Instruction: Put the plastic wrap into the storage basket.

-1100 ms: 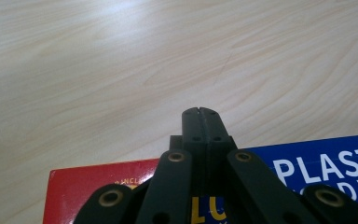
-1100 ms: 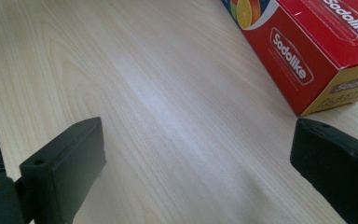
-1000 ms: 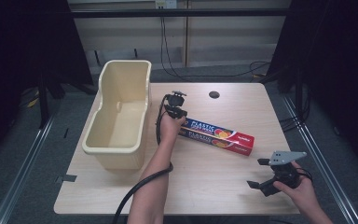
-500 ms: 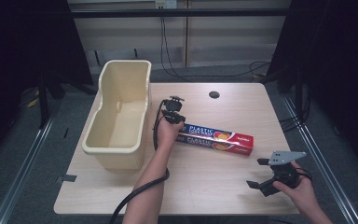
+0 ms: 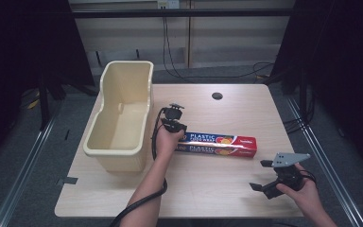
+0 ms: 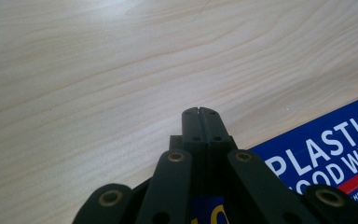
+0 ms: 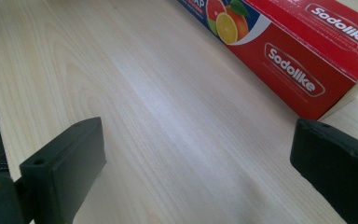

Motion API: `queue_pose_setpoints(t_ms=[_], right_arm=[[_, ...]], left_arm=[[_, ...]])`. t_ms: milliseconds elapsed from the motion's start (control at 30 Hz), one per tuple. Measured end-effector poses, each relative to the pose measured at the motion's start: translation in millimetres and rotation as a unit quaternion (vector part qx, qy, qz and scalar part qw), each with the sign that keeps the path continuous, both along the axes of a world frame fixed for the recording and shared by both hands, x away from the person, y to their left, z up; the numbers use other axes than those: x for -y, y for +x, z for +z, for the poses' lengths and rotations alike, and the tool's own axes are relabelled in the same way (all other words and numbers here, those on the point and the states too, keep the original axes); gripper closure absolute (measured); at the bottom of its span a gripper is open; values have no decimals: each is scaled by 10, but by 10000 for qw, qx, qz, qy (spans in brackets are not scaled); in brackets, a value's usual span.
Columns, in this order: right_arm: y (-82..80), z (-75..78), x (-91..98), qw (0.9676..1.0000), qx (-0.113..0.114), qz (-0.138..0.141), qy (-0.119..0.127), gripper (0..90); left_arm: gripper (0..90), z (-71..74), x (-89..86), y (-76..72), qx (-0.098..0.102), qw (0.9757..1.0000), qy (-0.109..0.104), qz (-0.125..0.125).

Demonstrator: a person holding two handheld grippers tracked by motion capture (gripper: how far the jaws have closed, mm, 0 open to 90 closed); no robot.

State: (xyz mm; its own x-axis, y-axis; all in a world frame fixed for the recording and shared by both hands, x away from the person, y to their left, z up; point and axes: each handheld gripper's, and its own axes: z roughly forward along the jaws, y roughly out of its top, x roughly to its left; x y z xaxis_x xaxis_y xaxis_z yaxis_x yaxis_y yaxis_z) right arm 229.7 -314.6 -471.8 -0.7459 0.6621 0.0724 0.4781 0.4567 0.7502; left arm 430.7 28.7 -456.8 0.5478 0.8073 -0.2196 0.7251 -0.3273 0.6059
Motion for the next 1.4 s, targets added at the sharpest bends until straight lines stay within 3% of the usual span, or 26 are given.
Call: queue_pose_setpoints(t_ms=[300, 633, 700, 1400], right_arm=[[4, 1, -4, 10000, 28, 24, 10, 31], [4, 5, -15, 10000, 15, 49, 12, 31], [3, 2, -16, 10000, -5, 38, 11, 31], [10, 4, -37, 10000, 5, 47, -4, 31]], left_arm=[[900, 8, -34, -144, -59, 9996, 36, -259], [900, 21, -22, -307, -102, 9985, -84, -527], [900, 5, -49, -343, -178, 9982, -198, -534], [891, -36, -137, -690, -337, 9918, -330, -1186]])
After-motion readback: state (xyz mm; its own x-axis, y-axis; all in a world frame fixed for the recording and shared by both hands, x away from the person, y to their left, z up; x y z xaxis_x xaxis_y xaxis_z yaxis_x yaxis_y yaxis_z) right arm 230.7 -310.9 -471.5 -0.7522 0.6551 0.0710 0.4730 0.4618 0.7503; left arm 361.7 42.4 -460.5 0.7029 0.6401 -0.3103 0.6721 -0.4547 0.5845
